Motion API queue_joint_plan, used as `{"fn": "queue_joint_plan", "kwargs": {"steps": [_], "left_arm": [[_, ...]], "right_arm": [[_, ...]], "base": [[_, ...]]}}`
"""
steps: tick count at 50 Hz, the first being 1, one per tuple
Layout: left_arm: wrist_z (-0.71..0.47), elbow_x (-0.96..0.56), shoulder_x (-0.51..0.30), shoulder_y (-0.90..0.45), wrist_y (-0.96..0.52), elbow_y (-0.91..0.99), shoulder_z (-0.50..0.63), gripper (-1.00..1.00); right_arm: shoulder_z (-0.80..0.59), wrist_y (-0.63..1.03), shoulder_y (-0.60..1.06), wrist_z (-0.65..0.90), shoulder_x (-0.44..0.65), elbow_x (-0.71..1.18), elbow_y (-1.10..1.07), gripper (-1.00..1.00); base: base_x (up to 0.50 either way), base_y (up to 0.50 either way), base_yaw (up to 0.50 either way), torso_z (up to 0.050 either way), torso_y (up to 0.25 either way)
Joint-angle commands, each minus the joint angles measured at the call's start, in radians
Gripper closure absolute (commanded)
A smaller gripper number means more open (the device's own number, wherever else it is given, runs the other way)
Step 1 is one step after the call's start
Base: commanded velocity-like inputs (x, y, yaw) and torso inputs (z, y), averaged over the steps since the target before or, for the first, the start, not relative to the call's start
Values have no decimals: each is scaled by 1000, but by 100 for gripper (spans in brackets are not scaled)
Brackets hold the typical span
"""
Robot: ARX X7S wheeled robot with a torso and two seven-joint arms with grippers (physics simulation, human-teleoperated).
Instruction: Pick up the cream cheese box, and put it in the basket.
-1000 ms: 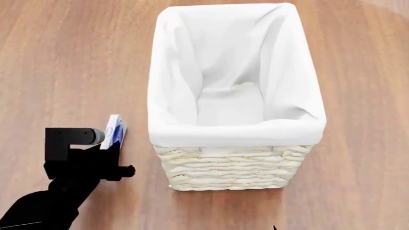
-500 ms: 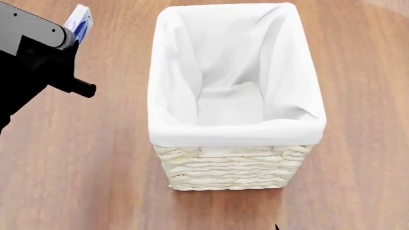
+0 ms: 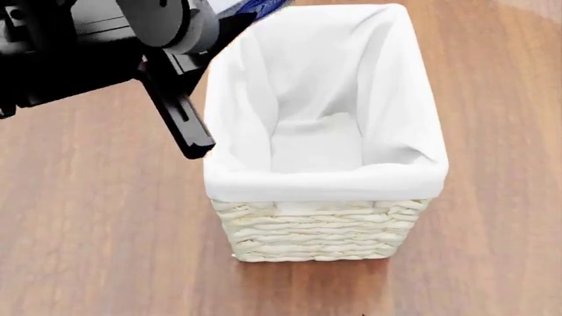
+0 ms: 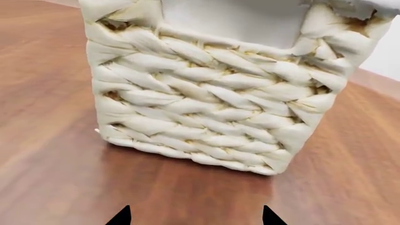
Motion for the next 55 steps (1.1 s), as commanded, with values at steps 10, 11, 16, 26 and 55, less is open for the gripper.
{"fn": "queue_joint_plan", "kwargs": {"steps": [10,11,16,26,55], "left_arm": [[146,-220,87,-33,-161,-4,120,100],[137,-214,81,-30,-146,-28,154,100],[97,-198,107,-33,-77,-136,139,100],[-127,-234,114,-111,214,-475,75,100],[-338,-577,126,-242,718,-1229,589,-100]], "right_arm": [[-37,-3,-5,-20,0,4,4,-100],[-40,-3,-8,-22,1,2,-1,-100],[-53,-23,-12,-26,-1,-3,13,-100],[-78,-44,-7,-31,-10,-13,57,-100],[-102,-58,-8,-38,-6,-2,57,-100]], "base": [[0,0,0,0,0],[0,0,0,0,0],[0,0,0,0,0],[0,0,0,0,0],[0,0,1,0,0]]}}
